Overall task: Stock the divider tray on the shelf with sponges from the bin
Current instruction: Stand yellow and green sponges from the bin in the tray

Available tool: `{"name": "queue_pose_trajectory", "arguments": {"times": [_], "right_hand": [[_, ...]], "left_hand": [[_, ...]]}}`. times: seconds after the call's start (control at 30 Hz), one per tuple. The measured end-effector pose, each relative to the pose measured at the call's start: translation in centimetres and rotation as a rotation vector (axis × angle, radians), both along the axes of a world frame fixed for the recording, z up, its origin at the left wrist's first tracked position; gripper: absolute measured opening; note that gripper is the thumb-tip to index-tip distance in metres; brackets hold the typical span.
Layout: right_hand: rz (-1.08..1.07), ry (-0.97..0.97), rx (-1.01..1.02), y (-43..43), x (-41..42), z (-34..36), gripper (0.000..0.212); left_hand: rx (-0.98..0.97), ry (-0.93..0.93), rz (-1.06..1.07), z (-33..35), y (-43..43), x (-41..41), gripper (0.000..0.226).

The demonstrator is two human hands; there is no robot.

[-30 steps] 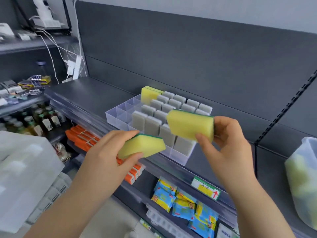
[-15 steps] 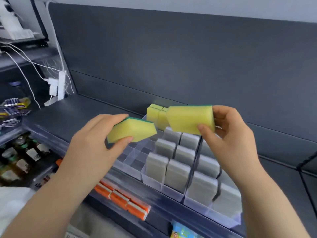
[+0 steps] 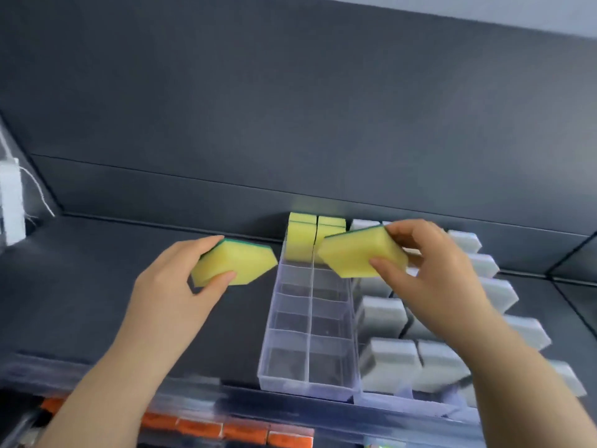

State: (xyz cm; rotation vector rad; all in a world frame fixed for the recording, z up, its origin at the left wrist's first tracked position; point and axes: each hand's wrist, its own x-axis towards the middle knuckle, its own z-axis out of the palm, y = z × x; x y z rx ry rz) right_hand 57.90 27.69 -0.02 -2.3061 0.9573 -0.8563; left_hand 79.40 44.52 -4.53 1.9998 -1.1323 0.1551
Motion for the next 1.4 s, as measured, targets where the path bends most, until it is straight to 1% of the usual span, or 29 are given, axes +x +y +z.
{"name": "queue_pose_trajectory", "arguments": {"times": [0.07, 0.17, 0.33, 0.47, 0.77, 0.93, 1.03, 1.2, 1.27, 1.4], "right_hand": [[-0.013, 0.075, -0.07, 0.0, 2.8, 0.7, 0.033], [-0.054, 0.165, -0.133, -0.8, 6.2, 0.8, 0.034], [-0.094, 0.294, -0.086, -2.4, 10.3, -0.7, 0.039], [-0.108, 0.44, -0.08, -3.5, 12.8, -2.2, 0.041], [-0.083, 0.678, -0.052, -5.1, 16.3, -5.1, 0.044], [-0.054, 0.82, -0.096, -5.8, 17.2, -5.9, 0.043], [-0.04, 0.919, -0.191, -5.9, 17.5, -6.5, 0.039], [0.034, 1.046, -0.442, -5.9, 17.6, -7.9, 0.029], [0.04, 1.052, -0.494, -6.0, 17.6, -8.3, 0.027], [0.029, 0.999, -0.435, -6.4, 17.6, -9.0, 0.032]], "left_hand": [[-0.012, 0.039, 0.008, -0.2, 0.1, 2.8, 0.046], [-0.018, 0.043, -0.087, -0.6, -0.2, 5.4, 0.045], [-0.035, 0.045, -0.27, -1.2, -0.7, 7.1, 0.044], [-0.036, 0.009, -0.357, -1.8, -0.8, 8.7, 0.046], [-0.014, 0.021, -0.371, -2.9, -0.4, 11.9, 0.049], [-0.021, 0.026, -0.36, -3.1, -0.6, 13.1, 0.049], [-0.007, 0.028, -0.36, -3.2, -0.6, 13.7, 0.049], [-0.011, 0.042, -0.336, -3.3, -1.0, 14.3, 0.048], [-0.012, 0.035, -0.343, -3.3, -1.3, 14.4, 0.048], [0.0, 0.028, -0.367, -3.5, -2.3, 14.2, 0.048]]}}
